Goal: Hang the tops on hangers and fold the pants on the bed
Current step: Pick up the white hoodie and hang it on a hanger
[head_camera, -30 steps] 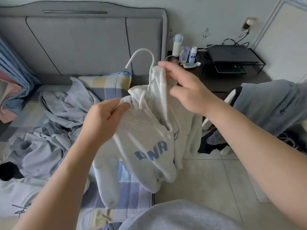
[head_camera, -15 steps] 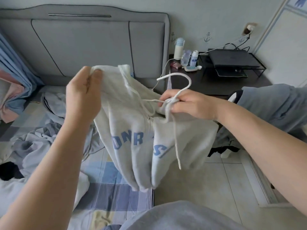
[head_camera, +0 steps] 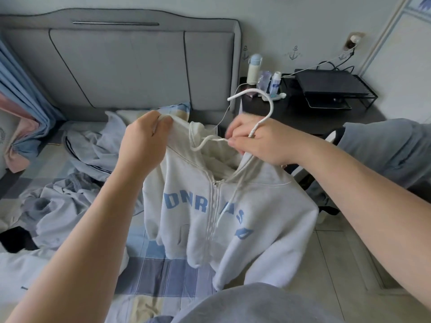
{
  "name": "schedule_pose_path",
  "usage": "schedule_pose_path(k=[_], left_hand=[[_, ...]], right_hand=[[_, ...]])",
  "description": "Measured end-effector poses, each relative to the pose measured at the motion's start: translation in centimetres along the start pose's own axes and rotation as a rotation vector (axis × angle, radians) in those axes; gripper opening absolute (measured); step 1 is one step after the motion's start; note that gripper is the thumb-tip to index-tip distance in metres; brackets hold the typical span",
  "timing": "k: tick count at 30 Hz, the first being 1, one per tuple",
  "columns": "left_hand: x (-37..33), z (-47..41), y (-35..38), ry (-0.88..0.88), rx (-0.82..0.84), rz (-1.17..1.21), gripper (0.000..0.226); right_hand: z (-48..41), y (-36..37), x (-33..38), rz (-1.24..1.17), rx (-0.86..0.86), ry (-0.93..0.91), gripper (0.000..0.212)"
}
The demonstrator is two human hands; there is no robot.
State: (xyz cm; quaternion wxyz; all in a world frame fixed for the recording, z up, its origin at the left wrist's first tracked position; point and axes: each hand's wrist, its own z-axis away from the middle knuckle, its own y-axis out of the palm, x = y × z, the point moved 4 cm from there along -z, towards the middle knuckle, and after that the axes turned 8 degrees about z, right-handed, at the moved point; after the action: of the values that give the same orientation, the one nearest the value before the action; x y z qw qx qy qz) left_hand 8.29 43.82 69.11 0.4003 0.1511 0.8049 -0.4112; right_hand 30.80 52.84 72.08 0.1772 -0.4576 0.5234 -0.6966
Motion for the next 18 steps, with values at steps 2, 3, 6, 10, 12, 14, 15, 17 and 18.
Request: schedule_pose_path(k=[2,3,6,10,12,14,15,17,18], left_hand=[[0.5,-0.1,-0.1,-0.042,-0.034,-0.008,0.038],[0.9,-0.1,-0.1,-0.055,-0.053,-0.012,0.039],[1.5,0.3,0.2,-0.077,-0.099,-0.056,0.040],[1.2,0.5,0.4,0.007,-0.083,-0.143,0.024],[-0.3,1.4,1.2,0.233,0.078,-0.081,0.029],[-1.2,2.8,2.5,0.407,0.236,-0.141,0.045],[-1.2,3.2,3.0,0.429,0.261,-0.174,0.049],[-0.8,3.5,3.5,0.396,0.239,-0.151,0.044],[-0.6,3.5,3.5,0.379,0.205,-0.134,0.039]], right_hand=[[-0.1,0.3,0.0,-0.064,0.062,0.009,0.044],[0.0,0.4,-0.1,-0.080,0.086,0.021,0.046],[0.0,0.9,-0.4,-0.160,0.139,0.049,0.048],[-0.3,1.3,-0.3,-0.300,0.083,0.019,0.047],[-0.7,1.2,-0.4,-0.375,0.039,0.022,0.045],[-0.9,1.0,-0.8,-0.428,0.026,0.028,0.043],[-1.0,1.0,-1.0,-0.413,0.023,0.024,0.043],[-1.0,1.1,-1.4,-0.326,0.004,0.020,0.042],[-1.0,1.0,-1.8,-0.286,-0.028,0.013,0.037]])
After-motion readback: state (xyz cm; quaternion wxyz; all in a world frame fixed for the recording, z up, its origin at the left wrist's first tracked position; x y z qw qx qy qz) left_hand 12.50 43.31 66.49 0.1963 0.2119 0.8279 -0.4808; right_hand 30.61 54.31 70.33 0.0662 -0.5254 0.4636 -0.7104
